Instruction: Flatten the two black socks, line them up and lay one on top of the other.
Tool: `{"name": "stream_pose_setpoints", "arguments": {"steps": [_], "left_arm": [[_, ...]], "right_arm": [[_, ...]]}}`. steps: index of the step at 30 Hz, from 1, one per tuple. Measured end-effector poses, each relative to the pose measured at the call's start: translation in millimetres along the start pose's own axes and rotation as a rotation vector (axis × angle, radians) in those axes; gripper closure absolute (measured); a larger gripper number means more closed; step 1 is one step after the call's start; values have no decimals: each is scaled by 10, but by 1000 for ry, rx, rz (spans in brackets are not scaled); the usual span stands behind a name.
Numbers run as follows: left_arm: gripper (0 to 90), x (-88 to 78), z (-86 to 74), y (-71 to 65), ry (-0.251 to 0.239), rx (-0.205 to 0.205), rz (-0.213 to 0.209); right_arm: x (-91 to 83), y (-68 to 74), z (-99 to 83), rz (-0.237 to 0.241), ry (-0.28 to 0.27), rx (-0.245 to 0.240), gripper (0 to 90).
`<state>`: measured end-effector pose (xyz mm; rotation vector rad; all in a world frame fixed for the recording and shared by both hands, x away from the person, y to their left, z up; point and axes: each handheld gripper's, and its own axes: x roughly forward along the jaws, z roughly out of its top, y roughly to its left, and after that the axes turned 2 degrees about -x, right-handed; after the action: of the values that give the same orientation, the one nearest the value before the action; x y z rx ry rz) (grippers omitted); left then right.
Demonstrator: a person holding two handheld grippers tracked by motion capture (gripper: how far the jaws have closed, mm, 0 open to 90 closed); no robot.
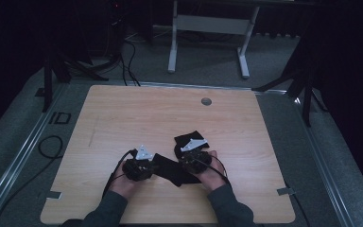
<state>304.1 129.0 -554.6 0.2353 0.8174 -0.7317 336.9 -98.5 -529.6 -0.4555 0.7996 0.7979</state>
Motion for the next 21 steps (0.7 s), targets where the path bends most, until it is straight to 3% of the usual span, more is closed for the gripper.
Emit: {"name": "stream_pose_setpoints", "arguments": {"steps": [13,21], "left_arm": [[643,-4,8,-5,7,-2,-8],[628,-3,7,-6,2,-25,-14]], "right_arm": [[308,-35,129,-2,71,13,701],[312,-90,150,-18,88,44,852]]}}
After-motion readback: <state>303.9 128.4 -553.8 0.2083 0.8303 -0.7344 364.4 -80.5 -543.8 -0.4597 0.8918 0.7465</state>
